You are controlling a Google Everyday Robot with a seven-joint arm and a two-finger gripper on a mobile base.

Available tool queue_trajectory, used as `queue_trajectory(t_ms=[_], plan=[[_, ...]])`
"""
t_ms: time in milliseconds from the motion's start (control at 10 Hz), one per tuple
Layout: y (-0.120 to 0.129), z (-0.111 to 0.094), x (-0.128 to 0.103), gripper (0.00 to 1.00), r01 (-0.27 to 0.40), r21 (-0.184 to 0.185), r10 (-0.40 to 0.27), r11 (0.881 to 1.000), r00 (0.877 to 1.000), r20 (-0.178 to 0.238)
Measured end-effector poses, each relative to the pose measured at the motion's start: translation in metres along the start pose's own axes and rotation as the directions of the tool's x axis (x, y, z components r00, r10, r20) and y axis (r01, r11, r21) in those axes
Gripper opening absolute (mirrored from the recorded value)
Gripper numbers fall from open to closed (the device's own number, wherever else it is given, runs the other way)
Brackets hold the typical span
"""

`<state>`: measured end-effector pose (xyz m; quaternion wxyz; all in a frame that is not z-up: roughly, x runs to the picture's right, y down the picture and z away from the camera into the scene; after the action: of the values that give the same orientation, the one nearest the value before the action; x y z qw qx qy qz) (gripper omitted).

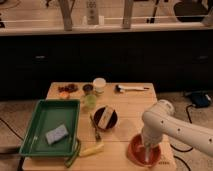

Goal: Wipe red bowl with towel

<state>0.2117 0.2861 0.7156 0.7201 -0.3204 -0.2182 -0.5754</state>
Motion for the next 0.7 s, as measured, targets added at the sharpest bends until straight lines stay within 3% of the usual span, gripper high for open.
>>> queue_trajectory(t_ms=[300, 700], plan=[[-0.034, -0.007, -0.012, 0.0, 0.079, 0.002, -0.079, 0.997, 0.997, -0.012], [-0.04, -0.005, -0.042, 0.0, 0.162, -0.01, -0.162, 0.987, 0.987, -0.011]])
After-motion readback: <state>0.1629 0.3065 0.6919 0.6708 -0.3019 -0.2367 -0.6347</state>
